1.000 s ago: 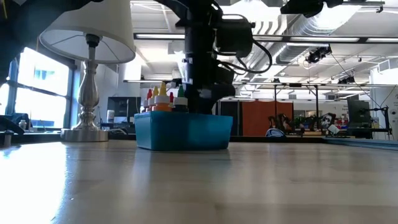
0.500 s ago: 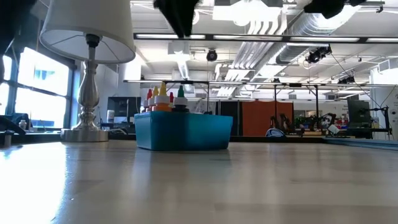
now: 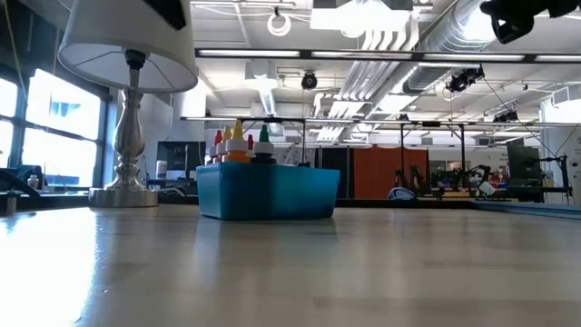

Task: Pick & Place food coloring
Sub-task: Return to Home Position

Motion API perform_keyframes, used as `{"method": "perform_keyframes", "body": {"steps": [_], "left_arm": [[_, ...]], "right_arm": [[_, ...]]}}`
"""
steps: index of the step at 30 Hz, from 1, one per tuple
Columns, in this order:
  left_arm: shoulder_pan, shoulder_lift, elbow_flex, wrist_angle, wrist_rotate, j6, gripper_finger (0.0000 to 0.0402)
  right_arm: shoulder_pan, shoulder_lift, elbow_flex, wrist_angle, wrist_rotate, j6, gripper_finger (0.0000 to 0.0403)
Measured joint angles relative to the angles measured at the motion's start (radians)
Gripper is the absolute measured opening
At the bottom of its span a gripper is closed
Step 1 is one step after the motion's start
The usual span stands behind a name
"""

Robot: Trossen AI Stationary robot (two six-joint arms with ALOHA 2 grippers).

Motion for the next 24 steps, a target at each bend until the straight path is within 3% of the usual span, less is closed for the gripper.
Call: {"method": "perform_keyframes", "body": {"steps": [3, 8, 12, 19, 24], "left_arm": [[-0.03, -0.224, -0.302, 0.279, 0.033, 0.027, 0.0161], [-0.04, -0.584, -0.764, 0.794, 0.199, 0.212, 0.0161], [-0.04, -0.807, -1.038, 1.043, 0.25, 0.343, 0.0161], [-0.04, -1.149, -1.266, 1.1, 0.257, 0.394, 0.0161], [-0.04, -1.288, -1.353, 1.151, 0.266, 0.519, 0.0161]], "right_arm": [[0.011, -0.021, -0.073, 0.061, -0.001, 0.007, 0.0135], [0.013, -0.025, -0.181, 0.12, 0.002, -0.015, 0.0135], [0.012, -0.027, -0.212, 0.17, -0.001, -0.021, 0.0135], [0.012, -0.052, -0.212, 0.195, -0.015, -0.069, 0.0135], [0.012, -0.078, -0.212, 0.207, -0.131, -0.092, 0.0135]]}}
